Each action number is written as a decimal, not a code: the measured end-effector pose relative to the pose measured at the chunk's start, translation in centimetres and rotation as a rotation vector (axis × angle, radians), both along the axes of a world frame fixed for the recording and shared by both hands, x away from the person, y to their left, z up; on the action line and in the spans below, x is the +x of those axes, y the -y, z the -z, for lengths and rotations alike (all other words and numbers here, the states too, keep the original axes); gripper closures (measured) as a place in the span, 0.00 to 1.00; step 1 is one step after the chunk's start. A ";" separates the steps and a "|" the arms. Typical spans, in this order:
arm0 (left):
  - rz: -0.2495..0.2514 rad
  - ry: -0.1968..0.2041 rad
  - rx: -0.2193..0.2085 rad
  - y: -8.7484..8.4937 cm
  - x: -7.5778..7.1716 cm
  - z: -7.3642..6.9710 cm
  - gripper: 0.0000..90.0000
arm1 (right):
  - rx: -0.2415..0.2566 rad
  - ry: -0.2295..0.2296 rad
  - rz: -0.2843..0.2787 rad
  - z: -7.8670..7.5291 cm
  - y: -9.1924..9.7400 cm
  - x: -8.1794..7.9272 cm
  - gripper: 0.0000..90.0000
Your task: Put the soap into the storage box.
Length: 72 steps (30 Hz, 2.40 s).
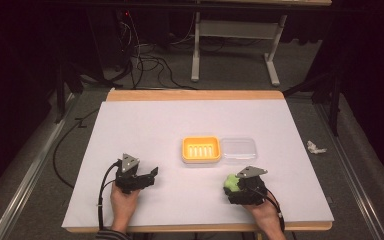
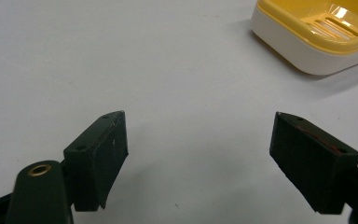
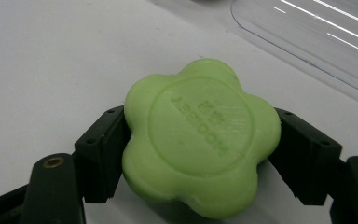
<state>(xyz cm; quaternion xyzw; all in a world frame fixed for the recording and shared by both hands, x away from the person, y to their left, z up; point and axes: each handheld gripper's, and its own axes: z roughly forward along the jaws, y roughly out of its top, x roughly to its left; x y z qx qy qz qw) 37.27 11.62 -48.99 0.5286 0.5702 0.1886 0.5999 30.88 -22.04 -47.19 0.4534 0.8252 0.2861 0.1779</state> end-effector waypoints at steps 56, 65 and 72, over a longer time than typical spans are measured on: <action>0.000 0.002 -0.011 0.0 0.0 0.0 0.22 | 0.052 0.154 -0.127 -7.1 -0.7 2.9 0.30; 0.002 0.002 -0.011 -0.1 0.0 -0.1 0.22 | 0.076 0.138 -0.133 -7.5 -1.4 4.7 0.30; 0.003 0.003 -0.013 -0.1 0.0 -0.1 0.22 | 0.078 0.125 -0.136 -7.4 -2.1 6.0 0.30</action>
